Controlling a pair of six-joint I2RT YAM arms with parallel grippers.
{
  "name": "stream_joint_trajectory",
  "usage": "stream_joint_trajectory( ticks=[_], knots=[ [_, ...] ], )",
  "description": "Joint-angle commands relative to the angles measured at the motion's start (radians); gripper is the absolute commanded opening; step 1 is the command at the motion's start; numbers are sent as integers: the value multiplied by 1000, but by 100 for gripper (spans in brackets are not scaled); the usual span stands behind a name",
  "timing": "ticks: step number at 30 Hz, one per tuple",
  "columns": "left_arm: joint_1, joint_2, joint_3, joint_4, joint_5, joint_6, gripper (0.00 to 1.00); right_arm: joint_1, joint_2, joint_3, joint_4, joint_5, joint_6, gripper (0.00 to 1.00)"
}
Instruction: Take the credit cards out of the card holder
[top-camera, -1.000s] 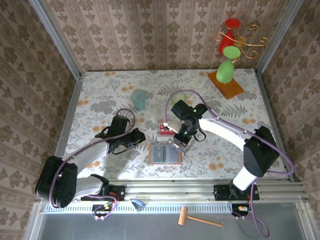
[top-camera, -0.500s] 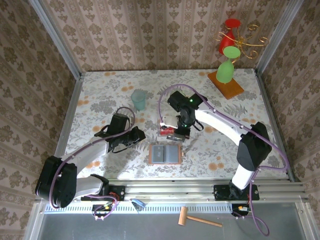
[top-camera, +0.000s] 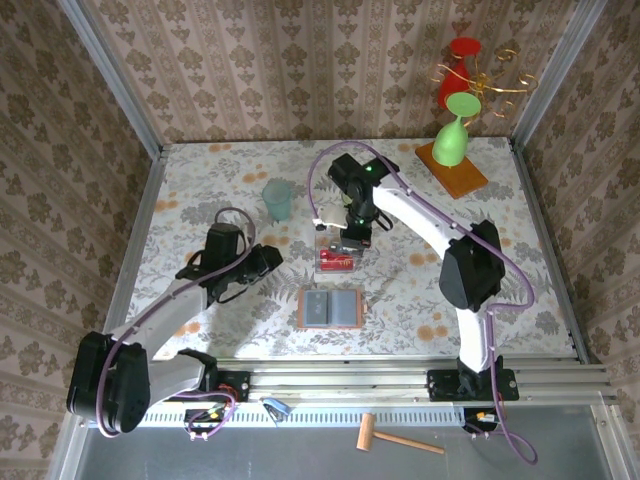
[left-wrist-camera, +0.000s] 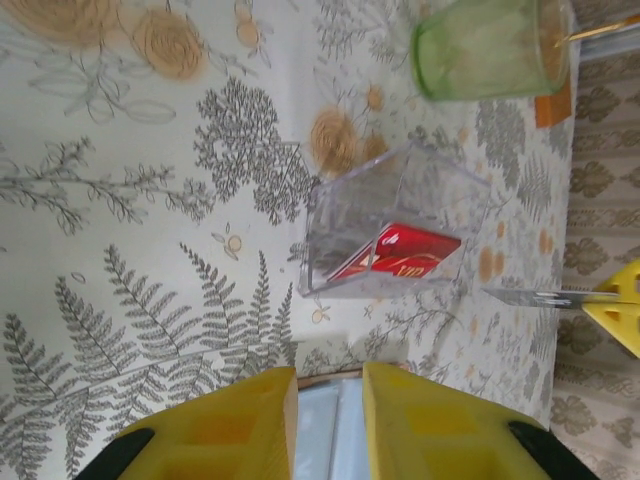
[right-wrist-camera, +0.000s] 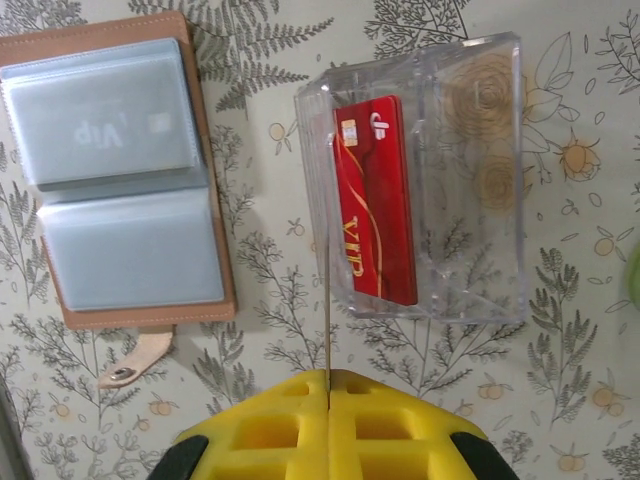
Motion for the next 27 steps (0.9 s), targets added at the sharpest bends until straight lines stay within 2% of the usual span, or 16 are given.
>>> stream_joint_trajectory(
  ticks=[1,15,27],
  knots=[
    [20,-13,-20,27,1,9,25,-12,56,94,-89,10,-46,0],
    [45,-20,-48,72,8,-14,24,-24,272,410,-211,-1,-100,0],
    [65,-54,-88,91,-2,-41,24,-24,371,480,-266,-37,-122,0]
  ],
)
